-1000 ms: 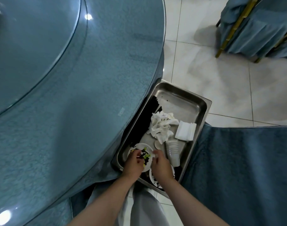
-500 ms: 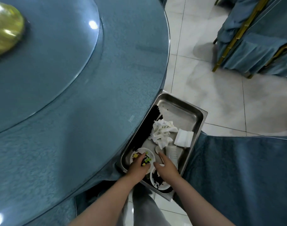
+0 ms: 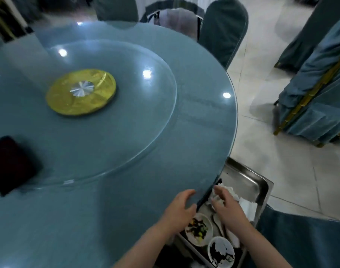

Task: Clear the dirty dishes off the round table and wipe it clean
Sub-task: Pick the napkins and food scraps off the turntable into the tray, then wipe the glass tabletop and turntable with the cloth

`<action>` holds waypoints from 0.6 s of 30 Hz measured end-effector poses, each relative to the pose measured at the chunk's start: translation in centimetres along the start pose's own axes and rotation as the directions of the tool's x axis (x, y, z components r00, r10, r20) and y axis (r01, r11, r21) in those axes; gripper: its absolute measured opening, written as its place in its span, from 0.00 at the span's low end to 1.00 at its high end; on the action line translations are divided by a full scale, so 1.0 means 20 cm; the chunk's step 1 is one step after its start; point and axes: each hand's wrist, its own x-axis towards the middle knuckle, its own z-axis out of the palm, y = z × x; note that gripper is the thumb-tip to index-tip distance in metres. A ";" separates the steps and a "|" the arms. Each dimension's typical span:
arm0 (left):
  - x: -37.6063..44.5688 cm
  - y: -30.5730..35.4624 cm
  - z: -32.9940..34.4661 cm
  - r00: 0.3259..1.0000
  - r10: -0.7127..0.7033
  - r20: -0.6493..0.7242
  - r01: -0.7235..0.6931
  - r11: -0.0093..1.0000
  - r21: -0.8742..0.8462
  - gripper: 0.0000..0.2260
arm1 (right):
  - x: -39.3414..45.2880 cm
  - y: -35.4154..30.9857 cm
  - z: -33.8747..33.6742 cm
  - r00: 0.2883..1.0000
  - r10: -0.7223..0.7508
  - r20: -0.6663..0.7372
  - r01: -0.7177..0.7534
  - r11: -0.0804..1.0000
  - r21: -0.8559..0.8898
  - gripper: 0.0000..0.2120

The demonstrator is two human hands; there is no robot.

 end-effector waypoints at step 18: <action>-0.30 -0.72 -1.67 0.730 -0.115 -0.674 0.317 0.930 0.185 0.23 | 0.50 -1.03 0.77 0.918 -0.317 0.237 0.366 0.909 -0.200 0.24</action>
